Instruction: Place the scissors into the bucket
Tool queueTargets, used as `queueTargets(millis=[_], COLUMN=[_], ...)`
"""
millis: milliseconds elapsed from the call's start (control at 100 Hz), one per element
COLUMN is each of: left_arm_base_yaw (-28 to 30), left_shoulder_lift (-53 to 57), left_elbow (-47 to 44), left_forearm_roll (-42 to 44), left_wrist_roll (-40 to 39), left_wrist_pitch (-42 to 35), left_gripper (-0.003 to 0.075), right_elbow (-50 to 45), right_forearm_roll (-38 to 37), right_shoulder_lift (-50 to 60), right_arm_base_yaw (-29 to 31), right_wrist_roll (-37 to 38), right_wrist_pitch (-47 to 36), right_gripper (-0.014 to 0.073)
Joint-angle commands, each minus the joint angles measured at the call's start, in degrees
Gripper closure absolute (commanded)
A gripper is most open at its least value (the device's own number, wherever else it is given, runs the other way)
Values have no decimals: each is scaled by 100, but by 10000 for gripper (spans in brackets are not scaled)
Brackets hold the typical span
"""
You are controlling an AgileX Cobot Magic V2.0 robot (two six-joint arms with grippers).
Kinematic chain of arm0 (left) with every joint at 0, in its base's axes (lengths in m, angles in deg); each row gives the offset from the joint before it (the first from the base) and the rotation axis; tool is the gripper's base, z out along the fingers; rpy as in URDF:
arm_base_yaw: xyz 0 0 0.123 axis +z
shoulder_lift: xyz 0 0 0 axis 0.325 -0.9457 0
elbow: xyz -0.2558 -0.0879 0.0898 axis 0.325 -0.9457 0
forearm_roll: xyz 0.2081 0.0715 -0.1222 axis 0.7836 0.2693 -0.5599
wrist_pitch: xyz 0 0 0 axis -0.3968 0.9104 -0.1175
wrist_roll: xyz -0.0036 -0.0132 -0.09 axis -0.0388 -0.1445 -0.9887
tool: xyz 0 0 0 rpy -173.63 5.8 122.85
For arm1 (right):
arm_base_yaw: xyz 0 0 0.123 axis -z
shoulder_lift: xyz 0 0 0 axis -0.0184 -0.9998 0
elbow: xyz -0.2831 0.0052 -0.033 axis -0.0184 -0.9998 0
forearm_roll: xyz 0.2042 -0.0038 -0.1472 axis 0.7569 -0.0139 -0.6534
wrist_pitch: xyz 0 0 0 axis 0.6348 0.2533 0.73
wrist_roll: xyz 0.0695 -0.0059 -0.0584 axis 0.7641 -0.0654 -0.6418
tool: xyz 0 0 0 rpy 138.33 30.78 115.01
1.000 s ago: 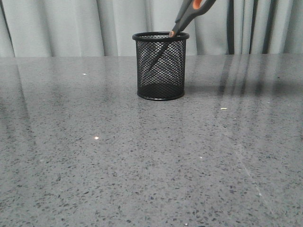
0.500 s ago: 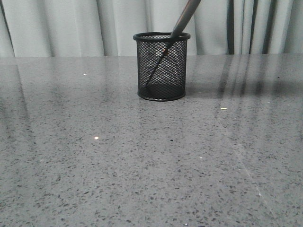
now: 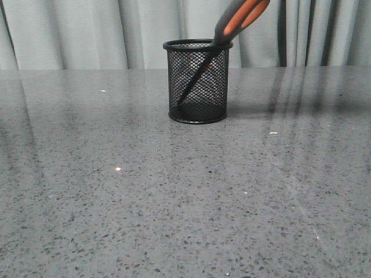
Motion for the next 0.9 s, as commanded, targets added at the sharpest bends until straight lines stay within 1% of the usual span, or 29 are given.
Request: queueTargets(millis=[0,60,130,160,180,210,230,250,280,300,390,450,590,660,740,810,890], left_arm_base_yaw=[13,13,13,13,13,13,13,13,13,13,62,135,369,444,458,458,458], left_shoulder_lift=[91,91,91,91,91,91,102,102,102,102,136,199,669,1051,1539,2045,2696], left_elbow=[167,167,167,167,167,167,167,167,167,167,167,127,-389,-911,-1735,-2529,-3453], left_forearm_roll=[-18,53,63,63,63,63,52,40,18,5,-112,-283,-898,-1102,-1231,-1398,-1596], left_wrist_roll=[-77,-77,-89,-89,-89,-113,-125,-182,-262,-309,-632,-805,-834,-809,-761,-671,-647], left_wrist_pitch=[-220,-142,-34,31,85,149,189,232,274,310,362,239,-537,-1052,-1744,-2419,-3188], left_gripper=[262,309,401,461,487,558,603,636,716,743,740,740,740,740,740,740,740], right_elbow=[201,201,163,135,100,43,-14,-83,-195,-290,-831,-1328,-2646,-3367,-4178,-4897,-5651], right_forearm_roll=[50,50,46,34,36,32,22,18,-14,-43,-196,-268,-311,-311,-311,-311,-311], right_shoulder_lift=[466,583,727,822,856,961,1030,1077,1208,1292,1685,2051,3052,3593,4160,4679,5289], right_arm_base_yaw=[137,189,202,202,202,202,202,202,202,202,202,202,202,202,202,202,202], right_wrist_roll=[84,84,84,84,84,84,84,84,74,74,74,74,74,74,74,74,74], right_wrist_pitch=[189,189,119,54,7,-72,-143,-219,-330,-426,-951,-1393,-2698,-3352,-4115,-4633,-5045], right_gripper=[265,317,410,454,488,545,568,601,655,669,659,659,659,659,659,659,659])
